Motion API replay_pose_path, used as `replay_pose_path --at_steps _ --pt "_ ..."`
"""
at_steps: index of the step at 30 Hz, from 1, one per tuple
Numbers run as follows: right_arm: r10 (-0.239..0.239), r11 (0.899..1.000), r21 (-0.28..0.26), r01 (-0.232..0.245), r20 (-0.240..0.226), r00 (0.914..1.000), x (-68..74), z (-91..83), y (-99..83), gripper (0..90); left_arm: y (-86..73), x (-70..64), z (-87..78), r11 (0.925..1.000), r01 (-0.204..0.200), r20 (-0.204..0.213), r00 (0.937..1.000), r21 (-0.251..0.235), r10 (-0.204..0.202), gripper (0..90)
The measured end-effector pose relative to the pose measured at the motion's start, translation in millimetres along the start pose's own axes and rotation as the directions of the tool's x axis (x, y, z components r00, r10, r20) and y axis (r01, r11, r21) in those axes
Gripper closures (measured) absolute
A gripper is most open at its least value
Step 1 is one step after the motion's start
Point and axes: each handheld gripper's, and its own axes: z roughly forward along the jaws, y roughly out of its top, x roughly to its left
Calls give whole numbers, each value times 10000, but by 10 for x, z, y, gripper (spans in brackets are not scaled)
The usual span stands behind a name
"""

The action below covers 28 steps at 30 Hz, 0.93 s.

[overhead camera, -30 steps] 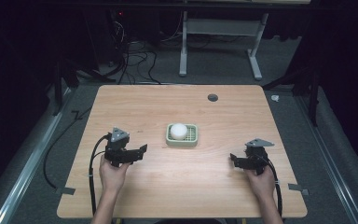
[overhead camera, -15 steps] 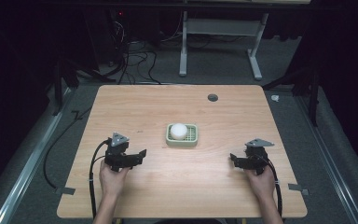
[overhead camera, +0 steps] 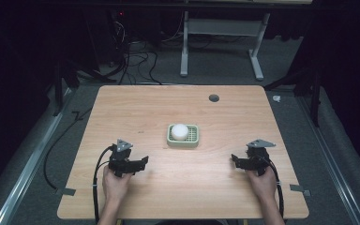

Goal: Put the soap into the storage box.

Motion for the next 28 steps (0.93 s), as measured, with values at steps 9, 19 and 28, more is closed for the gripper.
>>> replay_pose_path --at_steps 9,19,28 --pt "-3 10000 0 3 -2 10000 0 0 0 190 -118 -45 150 9984 -373 -522 9979 430 395 209" --pt "19 10000 8 -19 -5 10000 2 -1 1 190 -195 -96 242 9974 -607 -725 9954 375 633 196" --pt "32 10000 11 -32 -9 10000 4 -1 0 190 -251 -107 247 9984 -569 -752 9956 -76 561 184"
